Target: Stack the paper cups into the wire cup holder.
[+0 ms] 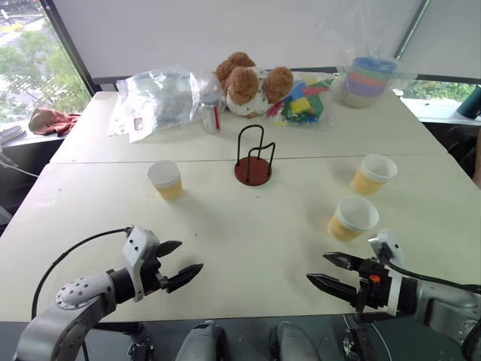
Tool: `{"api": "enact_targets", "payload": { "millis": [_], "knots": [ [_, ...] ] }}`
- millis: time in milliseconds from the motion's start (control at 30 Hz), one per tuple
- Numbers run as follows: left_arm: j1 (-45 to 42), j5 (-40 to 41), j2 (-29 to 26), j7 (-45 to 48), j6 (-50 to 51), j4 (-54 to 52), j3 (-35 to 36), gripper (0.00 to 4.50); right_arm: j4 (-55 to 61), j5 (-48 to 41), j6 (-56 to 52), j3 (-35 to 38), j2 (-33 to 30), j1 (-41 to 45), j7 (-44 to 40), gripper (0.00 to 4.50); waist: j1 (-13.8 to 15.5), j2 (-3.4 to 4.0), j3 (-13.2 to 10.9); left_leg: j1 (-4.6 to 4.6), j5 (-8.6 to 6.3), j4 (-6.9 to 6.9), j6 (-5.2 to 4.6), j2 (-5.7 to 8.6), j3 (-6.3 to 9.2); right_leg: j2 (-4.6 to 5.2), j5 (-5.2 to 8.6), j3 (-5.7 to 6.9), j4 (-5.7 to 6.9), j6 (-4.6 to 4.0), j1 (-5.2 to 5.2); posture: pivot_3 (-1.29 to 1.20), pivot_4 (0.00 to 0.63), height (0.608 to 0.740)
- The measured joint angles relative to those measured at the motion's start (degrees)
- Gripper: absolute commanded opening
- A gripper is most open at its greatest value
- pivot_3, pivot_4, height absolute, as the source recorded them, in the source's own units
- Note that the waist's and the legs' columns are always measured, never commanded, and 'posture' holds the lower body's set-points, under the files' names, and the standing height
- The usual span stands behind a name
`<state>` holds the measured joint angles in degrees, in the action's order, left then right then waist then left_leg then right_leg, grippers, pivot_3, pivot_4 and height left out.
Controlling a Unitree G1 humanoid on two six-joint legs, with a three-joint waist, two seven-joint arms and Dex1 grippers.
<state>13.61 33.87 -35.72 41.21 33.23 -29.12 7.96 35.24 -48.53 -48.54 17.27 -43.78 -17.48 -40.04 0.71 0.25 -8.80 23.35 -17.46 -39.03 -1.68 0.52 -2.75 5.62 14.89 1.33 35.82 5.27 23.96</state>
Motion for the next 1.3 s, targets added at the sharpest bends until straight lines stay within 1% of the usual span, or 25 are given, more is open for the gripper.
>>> {"api": "enact_targets", "payload": {
  "millis": [333, 567, 667, 767, 800, 833, 867, 933, 1000, 1100, 1167, 1267, 1300],
  "knots": [
    [-0.9, -1.0, 0.4, -1.2, -0.1, 0.0, -0.5, 4.5, -0.1, 3.3, 1.6, -1.3, 0.1, 0.0, 0.3, 4.49, 0.0, 0.0, 0.0, 0.0, 0.0, 0.0, 0.0, 0.0, 0.0, 0.0, 0.0, 0.0, 0.0, 0.0, 0.0, 0.0, 0.15, 0.74],
    [-3.1, 0.1, 1.7, -3.1, 2.6, 0.0, -0.5, 4.5, -0.8, 4.9, 1.7, -1.8, 0.1, 1.4, 0.2, 4.49, 0.0, -0.01, 0.0, 0.0, 0.0, -0.01, 0.0, 0.0, 0.0, -0.01, 0.0, 0.0, 0.0, 0.01, 0.0, 0.0, 0.15, 0.74],
    [-2.8, 0.1, -1.8, -0.8, 2.8, 0.2, -0.6, 4.5, -0.8, 4.4, 1.1, -1.8, -0.2, 2.4, -0.4, 4.49, -0.1, -0.01, 0.0, 0.0, 0.0, 0.01, 0.0, 0.0, 0.0, -0.03, 0.0, 0.0, 0.04, 0.0, 0.04, 0.0, 0.15, 0.74],
    [-5.4, 0.3, -6.0, 2.7, 2.8, 2.8, 0.3, 4.5, -0.8, 2.7, -1.3, -1.4, -1.5, 4.5, -0.6, 4.49, 0.0, -0.01, 0.0, -0.01, 0.02, -0.03, 0.02, 0.0, 0.0, -0.02, -0.01, 0.0, 0.06, -0.02, 0.03, 0.0, 0.15, 0.74],
    [-7.3, 0.6, -6.9, 3.6, 3.0, 4.4, 0.5, 4.5, -0.8, 1.2, -3.0, -1.0, -2.2, 5.8, -0.4, 4.49, 0.1, -0.01, 0.0, -0.02, 0.02, -0.07, 0.02, 0.0, 0.0, -0.01, -0.02, 0.01, 0.06, -0.04, 0.0, 0.0, 0.15, 0.74],
    [-11.3, 1.0, -8.0, 5.1, 3.3, 7.5, 0.6, 4.5, -0.9, -1.4, -6.2, -0.8, -3.6, 8.7, 0.5, 4.49, 0.2, -0.02, 0.0, -0.02, 0.03, -0.14, 0.02, 0.0, 0.01, 0.0, -0.04, 0.02, 0.07, -0.07, 0.0, 0.0, 0.15, 0.74],
    [-17.8, 1.1, -9.6, 7.6, 3.6, 12.5, 0.5, 4.5, -1.3, -5.6, -10.2, -0.5, -5.4, 14.0, 1.9, 4.49, 0.1, -0.08, -0.1, 0.02, 0.11, -0.17, 0.03, 0.0, 0.01, -0.01, -0.12, 0.03, 0.09, -0.18, 0.04, 0.0, 0.15, 0.74],
    [-28.1, 0.8, -11.7, 11.7, 3.4, 17.8, -0.6, 4.5, -1.6, -12.3, -14.0, 1.2, -7.1, 22.4, 4.7, 4.49, 0.0, -0.18, -0.1, 0.04, 0.17, -0.17, 0.04, 0.0, 0.0, -0.03, -0.19, 0.09, 0.07, -0.28, 0.07, 0.0, 0.15, 0.74],
    [-37.7, -0.1, -11.8, 16.6, 2.9, 21.5, -4.1, 4.5, -1.5, -18.9, -15.7, 2.3, -7.5, 29.1, 7.7, 4.49, 0.1, -0.21, -0.1, 0.06, 0.16, -0.1, 0.02, 0.0, 0.01, -0.03, -0.2, 0.18, 0.01, -0.27, 0.04, 0.0, 0.15, 0.74],
    [-49.1, -2.7, -9.6, 23.8, 2.0, 28.5, -11.8, 4.5, -0.8, -27.6, -18.2, 3.1, -10.3, 31.4, 12.7, 4.49, 0.3, -0.22, -0.1, 0.2, 0.11, 0.01, -0.02, 0.01, 0.02, -0.04, -0.32, 0.33, -0.01, -0.04, 0.14, 0.0, 0.15, 0.74],
    [-54.8, -5.3, -7.2, 26.5, 0.3, 34.0, -15.1, 4.5, -0.5, -32.5, -18.2, 3.8, -11.7, 32.2, 16.2, 4.49, 0.1, -0.23, -0.1, 0.38, 0.2, 0.0, 0.13, 0.02, -0.07, -0.06, -0.34, 0.38, -0.04, 0.0, 0.28, 0.0, 0.15, 0.74],
    [-61.6, -7.0, -4.0, 28.9, -0.4, 40.8, -16.4, 4.5, -0.3, -36.8, -15.9, 4.4, -12.1, 34.6, 21.8, 4.49, -0.4, -0.4, -0.2, 0.61, 0.18, -0.11, 0.08, 0.03, -0.27, -0.12, -0.35, 0.48, -0.03, 0.07, 0.45, 0.0, 0.15, 0.74],
    [-62.7, -7.0, -3.9, 29.7, -0.2, 41.6, -16.3, 4.5, 0.0, -38.0, -14.9, 4.5, -12.3, 35.2, 23.5, 4.49, -0.5, -0.45, -0.2, 0.6, 0.18, -0.12, 0.07, 0.03, -0.29, -0.18, -0.36, 0.49, -0.03, 0.11, 0.45, 0.0, 0.15, 0.74]
  ]
}}
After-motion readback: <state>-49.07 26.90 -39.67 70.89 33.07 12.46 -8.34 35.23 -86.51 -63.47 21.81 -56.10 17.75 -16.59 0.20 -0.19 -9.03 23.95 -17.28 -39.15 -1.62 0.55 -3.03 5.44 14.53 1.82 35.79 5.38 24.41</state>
